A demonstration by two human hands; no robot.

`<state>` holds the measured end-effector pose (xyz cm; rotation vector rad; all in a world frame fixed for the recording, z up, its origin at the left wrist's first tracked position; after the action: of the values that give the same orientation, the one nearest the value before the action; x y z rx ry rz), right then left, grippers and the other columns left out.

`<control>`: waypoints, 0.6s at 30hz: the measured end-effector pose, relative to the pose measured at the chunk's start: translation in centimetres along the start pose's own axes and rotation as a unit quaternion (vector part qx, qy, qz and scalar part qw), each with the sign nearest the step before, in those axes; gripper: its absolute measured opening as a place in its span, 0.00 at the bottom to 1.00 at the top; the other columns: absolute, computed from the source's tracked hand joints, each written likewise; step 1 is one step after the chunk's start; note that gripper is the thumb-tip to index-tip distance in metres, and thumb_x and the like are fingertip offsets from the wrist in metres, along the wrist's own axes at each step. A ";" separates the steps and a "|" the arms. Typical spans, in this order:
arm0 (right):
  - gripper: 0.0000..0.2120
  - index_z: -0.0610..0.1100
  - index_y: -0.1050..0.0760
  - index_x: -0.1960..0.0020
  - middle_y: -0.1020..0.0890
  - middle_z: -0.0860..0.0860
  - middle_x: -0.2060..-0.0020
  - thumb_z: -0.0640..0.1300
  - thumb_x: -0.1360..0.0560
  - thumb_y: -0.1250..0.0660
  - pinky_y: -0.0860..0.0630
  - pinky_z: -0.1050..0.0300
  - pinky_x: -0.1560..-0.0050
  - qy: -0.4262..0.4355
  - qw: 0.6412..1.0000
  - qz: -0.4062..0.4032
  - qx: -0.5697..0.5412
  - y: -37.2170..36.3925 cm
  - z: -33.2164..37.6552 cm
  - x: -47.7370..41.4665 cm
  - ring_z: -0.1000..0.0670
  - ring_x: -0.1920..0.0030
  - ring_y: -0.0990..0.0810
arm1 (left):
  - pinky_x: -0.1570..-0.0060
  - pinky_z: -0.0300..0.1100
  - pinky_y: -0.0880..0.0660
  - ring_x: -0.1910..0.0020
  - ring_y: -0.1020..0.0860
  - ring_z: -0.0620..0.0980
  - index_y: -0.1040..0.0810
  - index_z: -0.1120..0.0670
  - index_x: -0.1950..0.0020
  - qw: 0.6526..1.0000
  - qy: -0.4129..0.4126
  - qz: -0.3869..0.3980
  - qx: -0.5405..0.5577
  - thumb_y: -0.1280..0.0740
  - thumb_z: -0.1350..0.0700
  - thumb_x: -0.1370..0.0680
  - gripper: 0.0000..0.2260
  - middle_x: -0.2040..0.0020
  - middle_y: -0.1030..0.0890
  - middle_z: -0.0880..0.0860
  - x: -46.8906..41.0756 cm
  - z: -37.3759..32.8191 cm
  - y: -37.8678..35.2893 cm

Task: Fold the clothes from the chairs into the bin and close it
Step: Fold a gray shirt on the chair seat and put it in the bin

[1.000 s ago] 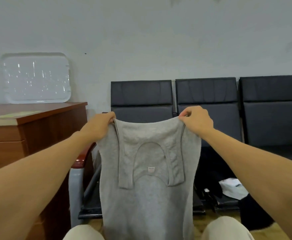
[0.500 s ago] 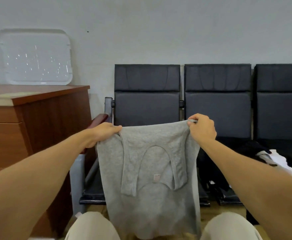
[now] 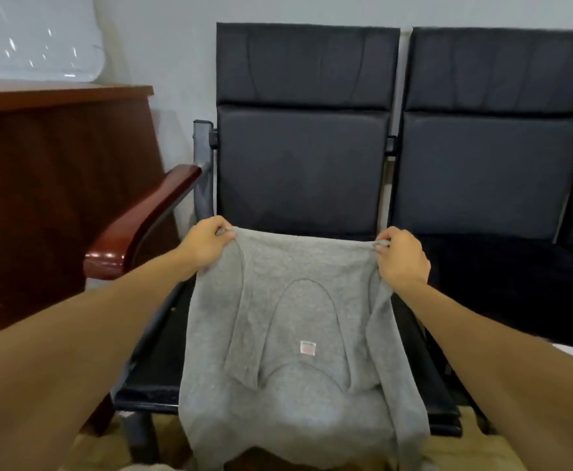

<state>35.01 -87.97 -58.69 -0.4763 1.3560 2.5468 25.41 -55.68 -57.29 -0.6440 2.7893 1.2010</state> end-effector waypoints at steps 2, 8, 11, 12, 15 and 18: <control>0.06 0.46 0.23 0.51 0.22 0.47 0.49 0.43 0.20 0.38 0.28 0.51 0.56 0.005 1.000 0.020 0.002 -3.0 -1.2 -1.1 0.44 0.52 0.22 | 0.51 0.44 0.29 0.51 0.26 0.51 0.23 0.58 0.46 1.000 0.025 -0.006 -0.011 0.38 0.56 0.18 0.07 0.51 0.23 0.53 -1.6 2.1 -2.3; 0.07 0.48 0.22 0.47 0.25 0.50 0.52 0.47 0.20 0.38 0.27 0.49 0.52 0.179 0.976 0.104 0.071 -10.9 -2.1 -5.4 0.48 0.50 0.24 | 0.48 0.50 0.26 0.50 0.24 0.52 0.24 0.47 0.46 0.972 0.012 0.050 -0.231 0.42 0.50 0.18 0.07 0.50 0.22 0.50 -8.1 6.5 -7.2; 0.05 0.48 0.22 0.48 0.23 0.50 0.52 0.45 0.21 0.36 0.27 0.50 0.58 0.265 0.952 0.081 0.131 -13.7 -2.0 -7.9 0.48 0.48 0.25 | 0.50 0.50 0.27 0.51 0.24 0.53 0.24 0.51 0.46 0.960 -0.030 0.034 -0.277 0.42 0.52 0.17 0.08 0.50 0.22 0.52 -11.7 6.7 -8.5; 0.05 0.46 0.21 0.49 0.23 0.49 0.55 0.44 0.22 0.35 0.27 0.50 0.62 0.296 0.942 0.066 0.145 -14.4 -1.8 -8.8 0.47 0.51 0.24 | 0.50 0.50 0.27 0.50 0.24 0.55 0.24 0.52 0.45 0.952 -0.046 0.012 -0.301 0.42 0.52 0.17 0.08 0.49 0.22 0.54 -12.7 6.6 -8.7; 0.04 0.42 0.20 0.53 0.21 0.47 0.61 0.42 0.26 0.29 0.27 0.51 0.67 0.368 0.906 0.015 0.206 -15.8 -1.6 -11.2 0.44 0.59 0.24 | 0.47 0.51 0.32 0.46 0.26 0.57 0.24 0.52 0.40 0.913 -0.088 -0.063 -0.393 0.42 0.52 0.17 0.11 0.46 0.23 0.56 -15.0 6.9 -9.5; 0.18 0.45 0.27 0.34 0.25 0.45 0.43 0.49 0.21 0.36 0.32 0.47 0.45 0.331 0.899 0.071 0.277 -17.4 -2.6 -12.9 0.42 0.43 0.29 | 0.41 0.52 0.38 0.40 0.33 0.58 0.27 0.51 0.34 0.918 -0.078 -0.099 -0.375 0.42 0.52 0.18 0.13 0.40 0.29 0.56 -15.1 7.6 -11.2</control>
<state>53.23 -81.04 -68.45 -1.2182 2.3102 1.9927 42.53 -51.83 -67.33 -0.7818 2.0044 2.1551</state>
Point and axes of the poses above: each hand's wrist, its own x-axis away from the middle knuckle, its own y-axis out of the back of the hand, z = x × y, the point moved 6 cm from there along -x, towards the middle knuckle
